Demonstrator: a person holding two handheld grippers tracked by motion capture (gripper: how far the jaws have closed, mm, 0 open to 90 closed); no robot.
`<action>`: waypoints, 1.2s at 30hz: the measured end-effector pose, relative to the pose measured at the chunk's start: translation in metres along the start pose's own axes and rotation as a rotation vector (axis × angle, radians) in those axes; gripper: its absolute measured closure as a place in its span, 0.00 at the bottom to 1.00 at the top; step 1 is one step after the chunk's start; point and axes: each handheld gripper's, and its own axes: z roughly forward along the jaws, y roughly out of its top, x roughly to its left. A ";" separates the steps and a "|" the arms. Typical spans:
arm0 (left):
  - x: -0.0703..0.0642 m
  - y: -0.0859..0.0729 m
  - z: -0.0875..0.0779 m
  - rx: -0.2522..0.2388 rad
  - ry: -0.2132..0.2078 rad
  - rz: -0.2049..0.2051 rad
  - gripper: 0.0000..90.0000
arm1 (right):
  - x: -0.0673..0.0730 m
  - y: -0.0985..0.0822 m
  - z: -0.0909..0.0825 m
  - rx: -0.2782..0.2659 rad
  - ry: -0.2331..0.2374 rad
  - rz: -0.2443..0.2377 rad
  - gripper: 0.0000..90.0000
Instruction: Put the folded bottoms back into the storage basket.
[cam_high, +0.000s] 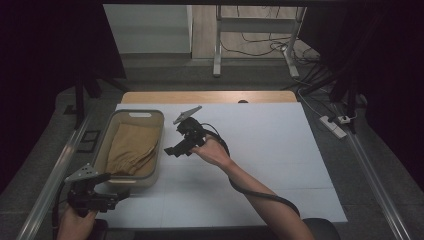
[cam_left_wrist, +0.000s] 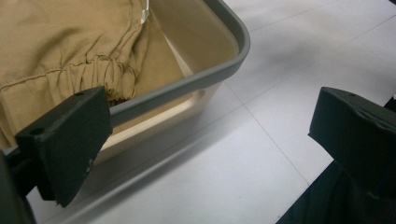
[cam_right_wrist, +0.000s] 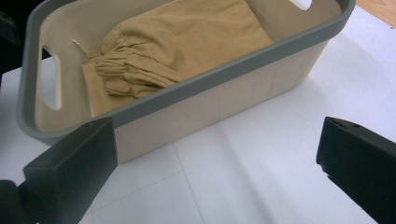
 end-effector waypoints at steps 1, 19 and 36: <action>-0.001 0.000 0.000 0.003 0.003 0.003 0.00 | 0.001 -0.001 -0.001 0.002 -0.001 0.000 0.00; -0.001 0.000 0.001 0.007 0.009 0.007 0.03 | 0.011 -0.016 -0.027 0.007 -0.001 -0.043 0.00; -0.001 0.000 0.000 -0.002 0.002 0.007 0.03 | 0.009 -0.040 -0.053 0.016 -0.023 -0.024 0.00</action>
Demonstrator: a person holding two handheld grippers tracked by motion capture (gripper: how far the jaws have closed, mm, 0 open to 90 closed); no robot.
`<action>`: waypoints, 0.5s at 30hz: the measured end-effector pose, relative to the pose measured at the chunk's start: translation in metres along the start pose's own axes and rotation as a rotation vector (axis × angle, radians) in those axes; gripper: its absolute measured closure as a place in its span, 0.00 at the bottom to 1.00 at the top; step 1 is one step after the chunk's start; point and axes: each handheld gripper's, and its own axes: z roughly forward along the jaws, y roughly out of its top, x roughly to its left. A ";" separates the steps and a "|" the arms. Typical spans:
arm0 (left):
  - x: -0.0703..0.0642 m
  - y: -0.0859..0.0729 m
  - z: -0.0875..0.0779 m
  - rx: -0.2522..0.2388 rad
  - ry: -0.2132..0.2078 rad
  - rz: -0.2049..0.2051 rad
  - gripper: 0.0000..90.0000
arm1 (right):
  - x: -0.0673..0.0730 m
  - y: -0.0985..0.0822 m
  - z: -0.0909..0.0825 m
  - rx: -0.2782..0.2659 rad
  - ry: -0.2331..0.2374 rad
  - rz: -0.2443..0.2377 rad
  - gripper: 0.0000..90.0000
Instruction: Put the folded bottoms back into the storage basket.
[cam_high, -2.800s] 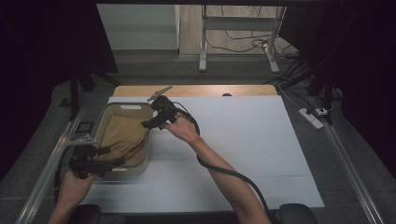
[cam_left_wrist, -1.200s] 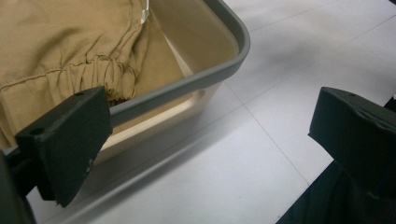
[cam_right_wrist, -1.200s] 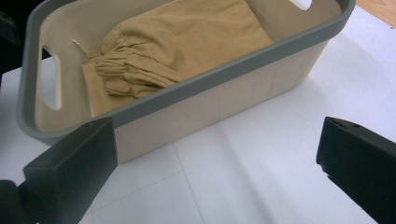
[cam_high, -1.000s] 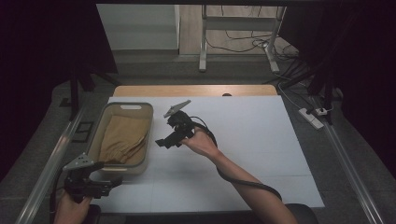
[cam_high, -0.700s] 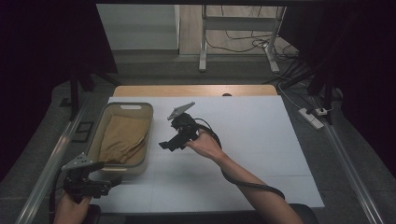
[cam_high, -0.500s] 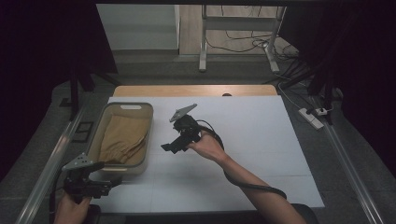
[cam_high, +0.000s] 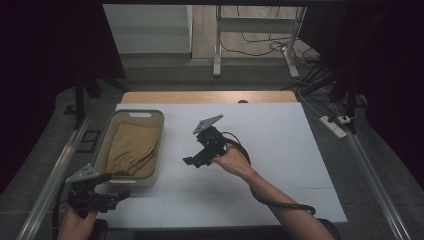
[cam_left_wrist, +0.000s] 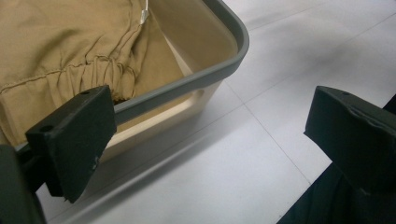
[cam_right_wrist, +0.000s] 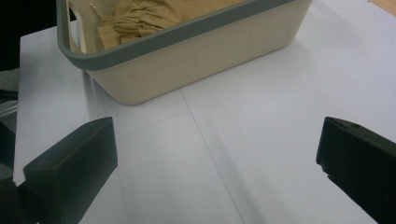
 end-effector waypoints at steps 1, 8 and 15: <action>0.000 0.000 0.000 0.000 -0.001 0.000 0.03 | 0.000 -0.001 -0.002 -0.002 0.000 0.003 0.00; 0.000 0.000 0.000 0.000 -0.002 0.005 0.03 | 0.002 -0.007 -0.013 -0.006 -0.013 -0.001 0.00; 0.000 0.000 0.000 -0.001 -0.006 0.002 0.03 | 0.000 -0.015 -0.021 -0.011 -0.031 0.013 0.00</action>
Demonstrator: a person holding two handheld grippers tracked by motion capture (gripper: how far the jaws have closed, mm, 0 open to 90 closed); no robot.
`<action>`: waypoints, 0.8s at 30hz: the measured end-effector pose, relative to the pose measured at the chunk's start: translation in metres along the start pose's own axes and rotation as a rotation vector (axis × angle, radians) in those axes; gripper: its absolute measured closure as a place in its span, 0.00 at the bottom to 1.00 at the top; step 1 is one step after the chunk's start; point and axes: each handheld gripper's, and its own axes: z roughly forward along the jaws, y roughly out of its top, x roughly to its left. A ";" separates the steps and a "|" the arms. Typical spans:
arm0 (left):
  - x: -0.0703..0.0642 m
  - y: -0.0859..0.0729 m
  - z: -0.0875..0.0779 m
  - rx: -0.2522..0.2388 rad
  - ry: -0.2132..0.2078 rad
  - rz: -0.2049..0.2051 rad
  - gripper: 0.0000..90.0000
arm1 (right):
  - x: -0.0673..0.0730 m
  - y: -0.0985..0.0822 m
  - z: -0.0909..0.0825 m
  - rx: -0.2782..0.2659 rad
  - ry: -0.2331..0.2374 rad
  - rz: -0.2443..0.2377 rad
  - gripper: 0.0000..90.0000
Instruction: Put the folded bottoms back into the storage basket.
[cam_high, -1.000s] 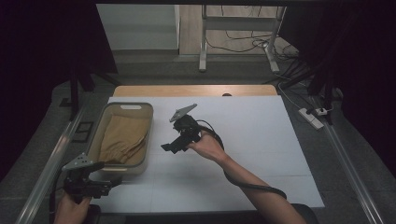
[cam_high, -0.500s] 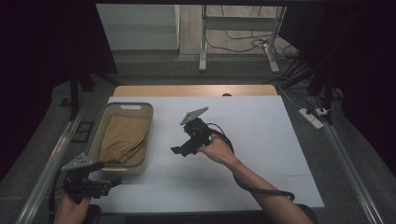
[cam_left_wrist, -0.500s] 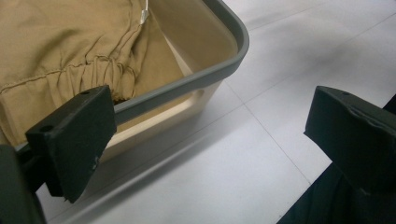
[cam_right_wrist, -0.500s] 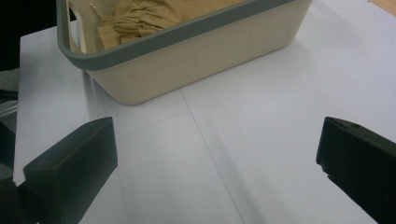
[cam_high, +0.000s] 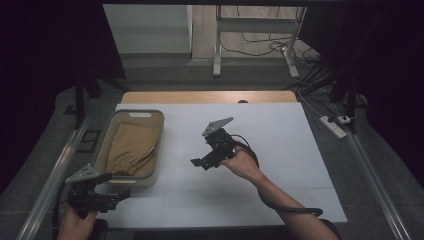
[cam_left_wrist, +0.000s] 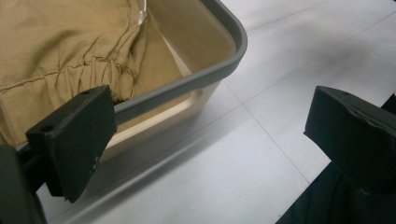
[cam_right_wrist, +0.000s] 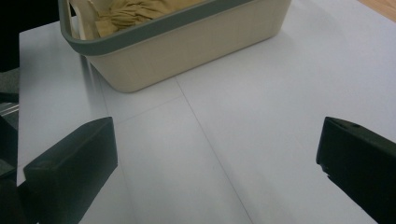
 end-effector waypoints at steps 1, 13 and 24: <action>0.000 0.000 0.000 0.000 0.000 0.000 0.03 | 0.000 -0.001 -0.001 -0.002 -0.001 0.001 0.00; 0.000 0.000 0.000 -0.002 -0.003 0.002 0.03 | 0.000 -0.017 -0.007 0.010 -0.014 0.014 0.00; -0.001 0.000 0.000 -0.002 -0.004 0.014 0.03 | 0.001 -0.030 -0.013 0.029 -0.026 0.021 0.00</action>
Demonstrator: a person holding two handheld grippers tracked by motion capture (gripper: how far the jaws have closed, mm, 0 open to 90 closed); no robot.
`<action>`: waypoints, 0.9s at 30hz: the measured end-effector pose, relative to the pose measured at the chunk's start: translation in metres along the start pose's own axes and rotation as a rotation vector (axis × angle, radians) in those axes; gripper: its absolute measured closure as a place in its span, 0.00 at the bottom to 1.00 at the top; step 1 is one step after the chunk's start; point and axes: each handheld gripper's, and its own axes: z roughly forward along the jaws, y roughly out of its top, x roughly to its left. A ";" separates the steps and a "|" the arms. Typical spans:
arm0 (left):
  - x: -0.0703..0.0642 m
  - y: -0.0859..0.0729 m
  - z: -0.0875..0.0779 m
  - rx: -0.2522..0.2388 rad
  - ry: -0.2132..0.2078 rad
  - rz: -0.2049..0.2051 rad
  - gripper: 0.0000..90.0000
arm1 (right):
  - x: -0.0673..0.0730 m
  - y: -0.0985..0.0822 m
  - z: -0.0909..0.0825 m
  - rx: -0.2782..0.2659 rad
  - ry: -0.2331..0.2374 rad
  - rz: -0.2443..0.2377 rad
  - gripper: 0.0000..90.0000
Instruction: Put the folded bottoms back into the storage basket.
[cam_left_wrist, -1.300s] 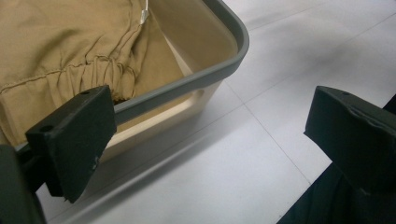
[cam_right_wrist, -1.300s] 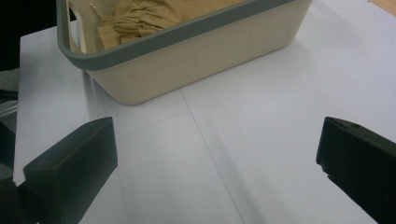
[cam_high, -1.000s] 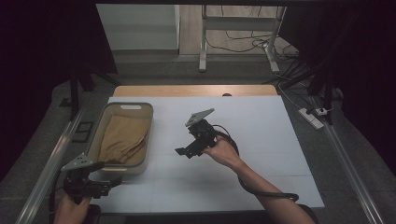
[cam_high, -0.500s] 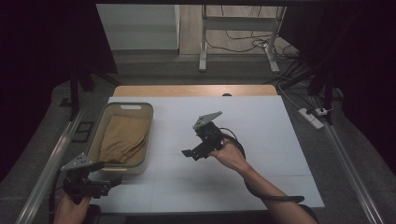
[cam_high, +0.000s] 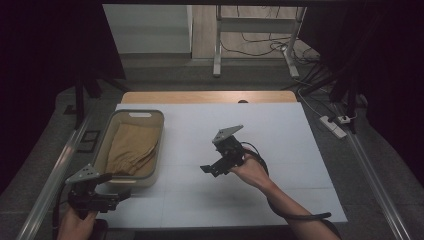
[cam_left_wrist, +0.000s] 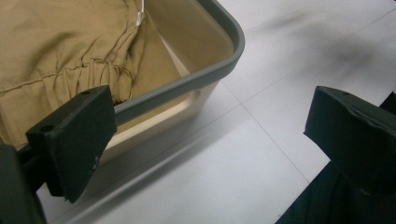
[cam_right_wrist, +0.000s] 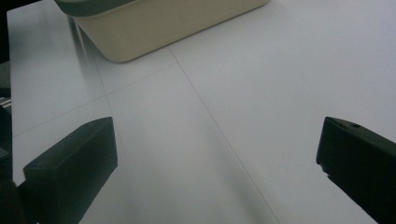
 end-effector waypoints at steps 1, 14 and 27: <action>0.000 0.000 0.000 -0.001 -0.001 0.001 0.03 | 0.000 -0.001 0.000 0.003 -0.001 0.002 0.00; 0.000 0.000 0.000 -0.005 -0.001 -0.002 0.03 | 0.002 -0.015 -0.012 0.000 -0.012 0.016 0.00; 0.000 0.000 0.000 -0.004 0.000 0.002 0.03 | 0.003 -0.032 -0.028 0.005 -0.072 0.012 0.00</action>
